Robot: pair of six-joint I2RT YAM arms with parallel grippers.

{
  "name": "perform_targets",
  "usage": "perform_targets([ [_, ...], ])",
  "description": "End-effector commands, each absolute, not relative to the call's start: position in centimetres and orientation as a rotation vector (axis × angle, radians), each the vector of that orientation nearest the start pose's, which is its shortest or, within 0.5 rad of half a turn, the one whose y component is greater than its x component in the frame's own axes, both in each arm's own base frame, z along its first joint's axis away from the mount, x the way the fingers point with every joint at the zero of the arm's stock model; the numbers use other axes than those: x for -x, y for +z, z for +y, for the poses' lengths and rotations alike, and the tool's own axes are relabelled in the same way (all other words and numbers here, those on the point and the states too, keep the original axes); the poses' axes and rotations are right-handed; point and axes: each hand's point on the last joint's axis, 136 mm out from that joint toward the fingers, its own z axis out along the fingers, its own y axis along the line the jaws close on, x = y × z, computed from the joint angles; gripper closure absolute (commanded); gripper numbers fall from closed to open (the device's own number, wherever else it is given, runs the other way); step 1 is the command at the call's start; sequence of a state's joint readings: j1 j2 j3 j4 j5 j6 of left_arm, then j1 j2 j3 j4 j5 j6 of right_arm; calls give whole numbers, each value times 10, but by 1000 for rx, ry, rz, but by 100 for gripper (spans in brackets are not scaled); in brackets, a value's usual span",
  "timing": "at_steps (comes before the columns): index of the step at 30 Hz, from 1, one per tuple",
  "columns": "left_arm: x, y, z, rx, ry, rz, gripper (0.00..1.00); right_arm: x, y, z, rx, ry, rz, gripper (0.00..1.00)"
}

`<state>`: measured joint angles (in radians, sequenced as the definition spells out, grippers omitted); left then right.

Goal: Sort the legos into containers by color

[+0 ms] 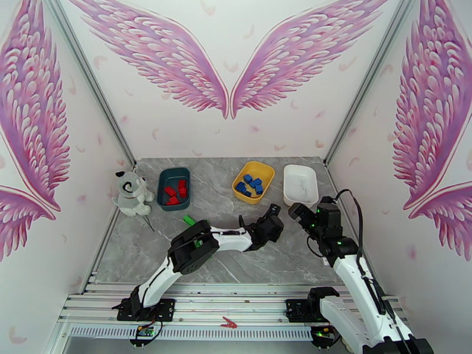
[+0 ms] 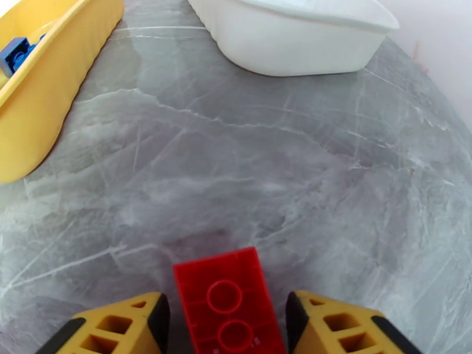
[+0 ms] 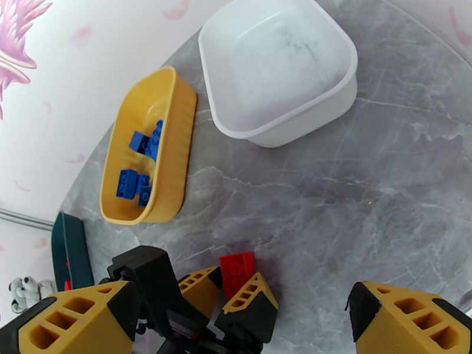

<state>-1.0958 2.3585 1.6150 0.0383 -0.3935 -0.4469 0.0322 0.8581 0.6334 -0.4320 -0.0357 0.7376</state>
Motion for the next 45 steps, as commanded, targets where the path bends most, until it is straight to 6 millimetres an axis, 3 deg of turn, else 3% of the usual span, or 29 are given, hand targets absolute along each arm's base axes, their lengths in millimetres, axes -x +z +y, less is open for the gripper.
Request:
perform_targets([
  [1,-339,21,-508,-518,-343,2194,51,-291,164,16,-780,480,2138,0],
  [11,-338,29,-505,-512,-371,2176,74,-291,165,20,-769,508,2131,0],
  [21,-329,91,-466,-480,-381,2100,77,-292,179,37,-657,632,2071,2],
  [27,-336,134,-423,-439,-345,2073,77,-303,182,73,-496,778,2105,7],
  [28,-335,129,-408,-441,-313,2091,77,-305,184,81,-456,785,2115,7],
  [37,-353,178,-328,-325,-250,2092,77,-311,180,157,-127,785,2241,5],
  [45,-378,199,-248,-178,-190,2119,77,-301,169,236,189,883,2296,7],
])
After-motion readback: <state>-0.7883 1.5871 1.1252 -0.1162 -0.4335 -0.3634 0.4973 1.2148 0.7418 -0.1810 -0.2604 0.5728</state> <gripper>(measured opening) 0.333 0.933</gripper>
